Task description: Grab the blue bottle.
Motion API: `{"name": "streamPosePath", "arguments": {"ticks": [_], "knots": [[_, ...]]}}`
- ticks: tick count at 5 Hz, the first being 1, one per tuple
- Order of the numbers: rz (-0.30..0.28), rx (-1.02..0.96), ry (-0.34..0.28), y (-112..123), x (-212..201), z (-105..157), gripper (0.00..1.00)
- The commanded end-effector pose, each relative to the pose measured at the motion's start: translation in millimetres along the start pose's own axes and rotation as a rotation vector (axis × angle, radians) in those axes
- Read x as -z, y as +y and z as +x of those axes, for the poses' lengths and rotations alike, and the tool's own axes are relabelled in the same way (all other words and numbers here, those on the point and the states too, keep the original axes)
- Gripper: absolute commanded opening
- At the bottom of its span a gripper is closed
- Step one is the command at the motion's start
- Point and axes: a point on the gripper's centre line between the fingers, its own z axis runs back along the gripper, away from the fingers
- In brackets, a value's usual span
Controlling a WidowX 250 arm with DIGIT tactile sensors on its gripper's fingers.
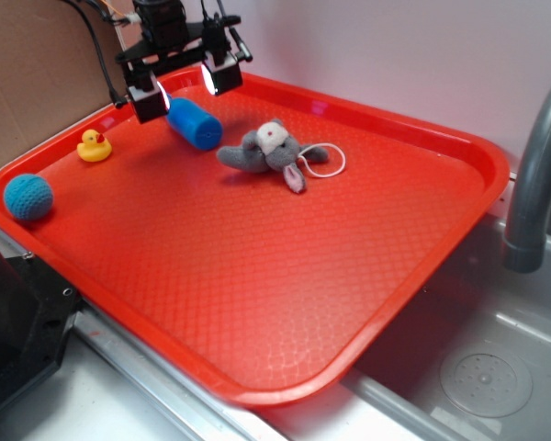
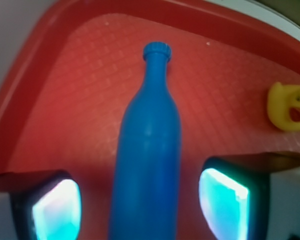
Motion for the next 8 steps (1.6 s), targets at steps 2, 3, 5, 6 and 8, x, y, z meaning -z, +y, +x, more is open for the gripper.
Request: {"name": "streamPosePath", "arguments": {"ticks": [2, 3, 5, 6, 8], "knots": [[0.030, -0.003, -0.018, -1.1, 21.2, 11.9, 0.30], [0.022, -0.010, -0.012, -1.2, 22.5, 12.4, 0.00], [0.037, 0.267, 0.015, 0.8, -20.1, 15.6, 0.00], [-0.022, 0.464, 0.034, 5.2, -56.6, 8.9, 0.00], [-0.139, 0.936, 0.104, 25.9, -120.2, -50.6, 0.00]]}}
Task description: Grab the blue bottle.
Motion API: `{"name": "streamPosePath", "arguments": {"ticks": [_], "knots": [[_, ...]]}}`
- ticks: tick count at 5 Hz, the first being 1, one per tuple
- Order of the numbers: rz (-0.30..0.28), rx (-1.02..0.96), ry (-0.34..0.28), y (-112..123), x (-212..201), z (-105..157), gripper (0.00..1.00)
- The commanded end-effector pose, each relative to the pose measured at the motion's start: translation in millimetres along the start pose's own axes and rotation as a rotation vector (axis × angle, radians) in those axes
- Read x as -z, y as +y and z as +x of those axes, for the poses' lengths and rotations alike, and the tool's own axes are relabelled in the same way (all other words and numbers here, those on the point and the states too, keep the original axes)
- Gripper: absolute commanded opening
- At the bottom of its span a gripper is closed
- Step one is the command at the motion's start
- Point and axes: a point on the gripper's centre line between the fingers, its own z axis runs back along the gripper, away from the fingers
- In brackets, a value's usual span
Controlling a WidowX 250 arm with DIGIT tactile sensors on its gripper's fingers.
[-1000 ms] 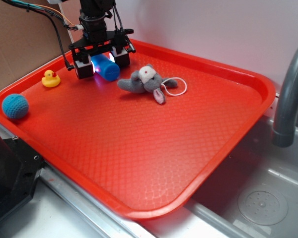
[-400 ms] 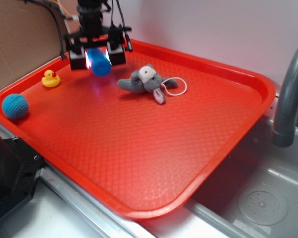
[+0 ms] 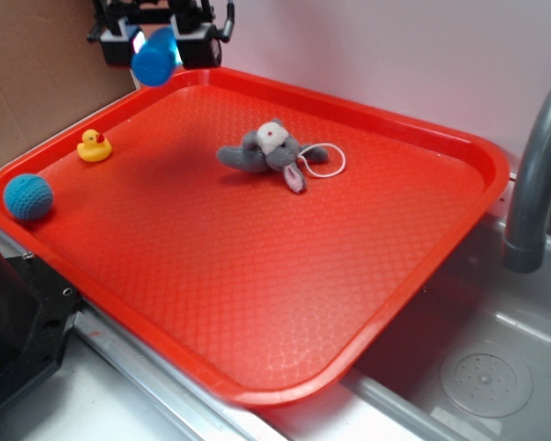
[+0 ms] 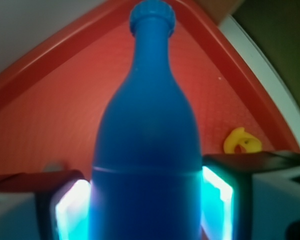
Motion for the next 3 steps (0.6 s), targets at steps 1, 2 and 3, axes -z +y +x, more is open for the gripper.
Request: {"name": "streamPosePath", "arguments": {"ticks": [1, 2, 3], "knots": [[-0.135, 0.428, 0.004, -8.4, -63.0, -64.0, 0.00], [-0.156, 0.518, 0.039, -11.4, -68.4, -85.3, 0.00], [-0.192, 0.606, 0.045, -15.9, -67.9, -101.3, 0.00]]}}
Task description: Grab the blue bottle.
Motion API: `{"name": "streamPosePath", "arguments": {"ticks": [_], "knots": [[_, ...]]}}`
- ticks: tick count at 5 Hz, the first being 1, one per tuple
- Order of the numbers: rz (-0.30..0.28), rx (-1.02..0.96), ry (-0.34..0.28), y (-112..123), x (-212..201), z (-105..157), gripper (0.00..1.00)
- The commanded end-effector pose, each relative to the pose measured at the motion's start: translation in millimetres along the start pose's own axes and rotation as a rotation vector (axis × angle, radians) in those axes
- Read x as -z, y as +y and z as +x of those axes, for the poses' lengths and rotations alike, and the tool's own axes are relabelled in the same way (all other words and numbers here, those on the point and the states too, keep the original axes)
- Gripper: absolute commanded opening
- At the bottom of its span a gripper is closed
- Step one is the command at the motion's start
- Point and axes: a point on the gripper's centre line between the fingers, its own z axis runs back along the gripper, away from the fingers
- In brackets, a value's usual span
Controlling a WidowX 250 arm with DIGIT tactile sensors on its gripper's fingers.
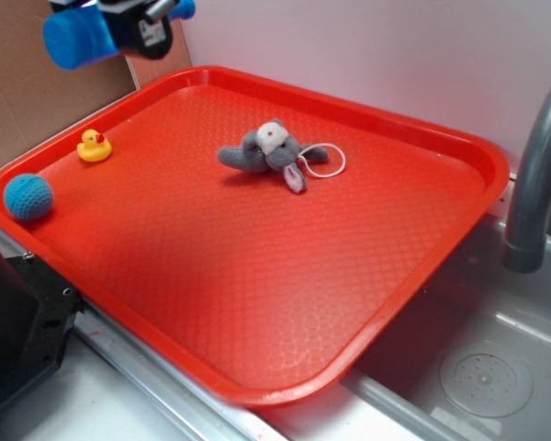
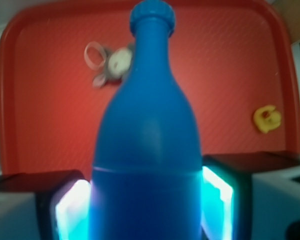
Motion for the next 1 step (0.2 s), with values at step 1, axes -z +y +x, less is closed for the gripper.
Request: {"name": "streamPosePath", "arguments": {"ticks": [1], "knots": [[-0.062, 0.086, -0.012, 9.2, -5.3, -5.4, 0.00]]}}
